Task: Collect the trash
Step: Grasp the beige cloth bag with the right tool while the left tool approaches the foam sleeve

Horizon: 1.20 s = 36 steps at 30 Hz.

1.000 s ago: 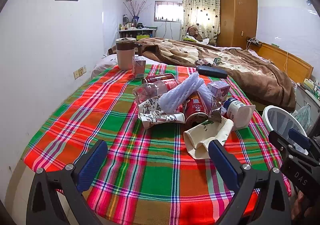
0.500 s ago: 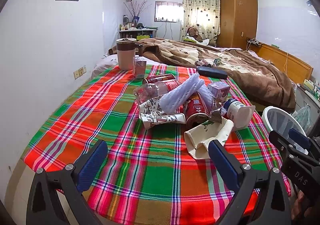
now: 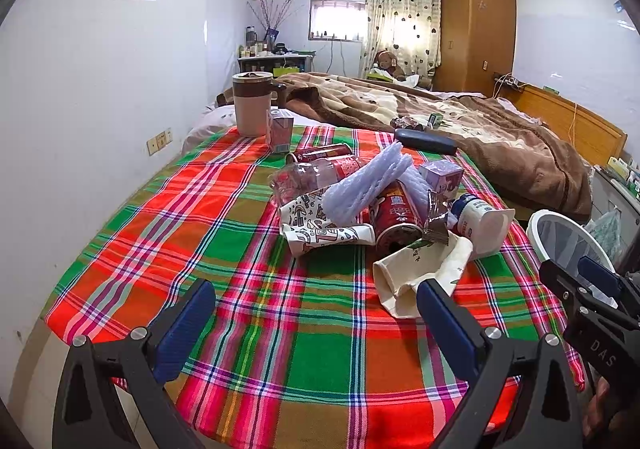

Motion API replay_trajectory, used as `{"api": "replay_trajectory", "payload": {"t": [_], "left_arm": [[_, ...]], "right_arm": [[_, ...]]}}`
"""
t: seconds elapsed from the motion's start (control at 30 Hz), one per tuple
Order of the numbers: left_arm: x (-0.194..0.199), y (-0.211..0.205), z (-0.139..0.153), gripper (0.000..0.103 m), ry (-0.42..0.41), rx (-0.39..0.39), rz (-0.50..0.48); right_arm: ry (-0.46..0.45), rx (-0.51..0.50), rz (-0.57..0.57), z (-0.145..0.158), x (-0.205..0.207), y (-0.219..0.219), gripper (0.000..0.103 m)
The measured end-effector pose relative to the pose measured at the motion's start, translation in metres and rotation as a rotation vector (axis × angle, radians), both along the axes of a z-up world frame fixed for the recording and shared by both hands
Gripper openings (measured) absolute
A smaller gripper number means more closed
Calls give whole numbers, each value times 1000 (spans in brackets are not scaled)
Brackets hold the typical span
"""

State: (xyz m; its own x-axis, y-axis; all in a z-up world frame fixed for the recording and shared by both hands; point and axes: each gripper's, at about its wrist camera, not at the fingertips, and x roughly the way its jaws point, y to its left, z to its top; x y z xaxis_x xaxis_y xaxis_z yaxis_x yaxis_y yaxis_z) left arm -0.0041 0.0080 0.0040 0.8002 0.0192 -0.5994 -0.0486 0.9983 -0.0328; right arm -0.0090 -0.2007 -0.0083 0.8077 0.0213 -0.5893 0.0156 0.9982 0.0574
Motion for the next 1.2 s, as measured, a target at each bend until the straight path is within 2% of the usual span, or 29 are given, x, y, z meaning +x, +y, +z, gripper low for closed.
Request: {"api": "replay_trajectory", "payload": {"t": [0.3,0.57,0.67,0.9,1.0,1.1,1.17,1.2], "left_arm": [[14,19,-8,102,36,-29,3],[28,46,-15,102,71,-72,-9],[34,52,-16,101,82,-54,-1],[47,68,-19,100,98,-67,-28],[53,69,-18,100,98,-67,-54],[60,69,-16,100,102,-68,-74],[64,67,-13,100,93,-70,-94],[68,65,-11,100,92,-71,-104]], "right_arm": [[19,32,20,-6,8,-1,72],[79,140,109,-17,22,15,72],[90,149,125,-18,27,24,67],[161,211,214,-25,46,49,65],[216,239,207,-33,53,54,52],[244,255,209,-39,55,57,47],[239,255,207,-38,55,57,36],[238,255,203,-37,55,57,25]]}}
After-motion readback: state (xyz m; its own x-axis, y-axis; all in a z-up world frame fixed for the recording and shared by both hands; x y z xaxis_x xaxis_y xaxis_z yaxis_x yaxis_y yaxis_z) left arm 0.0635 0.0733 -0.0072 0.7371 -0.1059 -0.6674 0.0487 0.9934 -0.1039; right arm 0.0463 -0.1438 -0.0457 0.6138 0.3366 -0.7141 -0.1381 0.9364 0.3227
